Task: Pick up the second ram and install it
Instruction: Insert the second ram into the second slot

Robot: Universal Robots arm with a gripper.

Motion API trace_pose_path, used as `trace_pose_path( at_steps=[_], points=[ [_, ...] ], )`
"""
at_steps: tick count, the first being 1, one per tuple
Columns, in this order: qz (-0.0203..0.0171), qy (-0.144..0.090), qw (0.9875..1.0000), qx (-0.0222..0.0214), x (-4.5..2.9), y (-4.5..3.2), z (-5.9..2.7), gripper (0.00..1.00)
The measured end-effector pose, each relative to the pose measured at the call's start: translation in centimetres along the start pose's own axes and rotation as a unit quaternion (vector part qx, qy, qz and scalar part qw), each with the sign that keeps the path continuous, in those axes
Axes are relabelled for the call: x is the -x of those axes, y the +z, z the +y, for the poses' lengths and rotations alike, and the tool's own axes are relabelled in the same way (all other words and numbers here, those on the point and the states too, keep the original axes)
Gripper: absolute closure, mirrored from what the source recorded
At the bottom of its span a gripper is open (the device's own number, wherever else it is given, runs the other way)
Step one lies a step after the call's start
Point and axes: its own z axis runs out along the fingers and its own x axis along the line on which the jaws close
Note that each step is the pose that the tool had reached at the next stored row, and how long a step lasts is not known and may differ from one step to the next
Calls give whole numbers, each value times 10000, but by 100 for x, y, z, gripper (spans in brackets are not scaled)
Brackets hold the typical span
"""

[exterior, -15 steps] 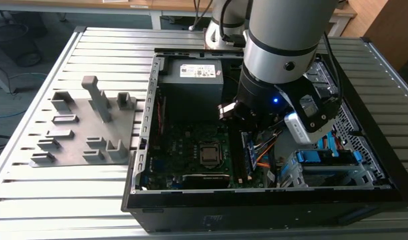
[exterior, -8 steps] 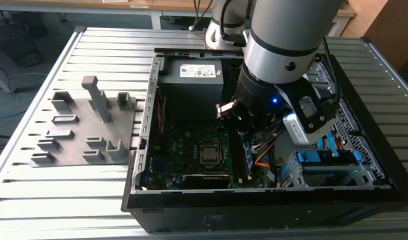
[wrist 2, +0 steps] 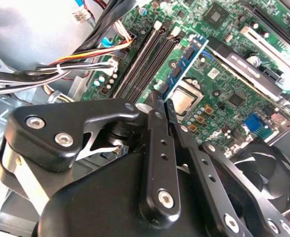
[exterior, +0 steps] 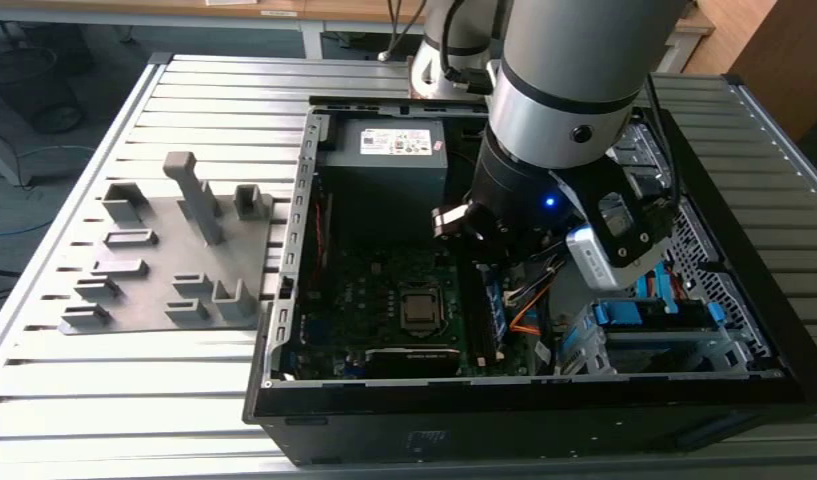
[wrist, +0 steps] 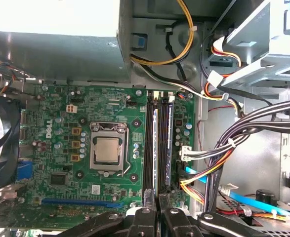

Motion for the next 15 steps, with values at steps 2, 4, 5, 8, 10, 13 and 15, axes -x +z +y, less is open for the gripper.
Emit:
trace_pose_path(
  at_steps=[2, 4, 5, 8, 10, 13, 15],
  points=[
    [1, 0, 10000, -2, 1, 16, -1, 86],
    [1, -1, 10000, -1, 5, 38, -2, 86],
    [1, 0, 10000, -1, 6, 51, -2, 86],
    [1, 0, 10000, -1, 8, 94, -4, 86],
    [1, 0, 10000, -2, 8, 114, -5, 86],
    [2, 0, 10000, -2, 8, 141, -6, 86],
    [1, 0, 10000, -1, 8, 161, -7, 86]
  ],
)
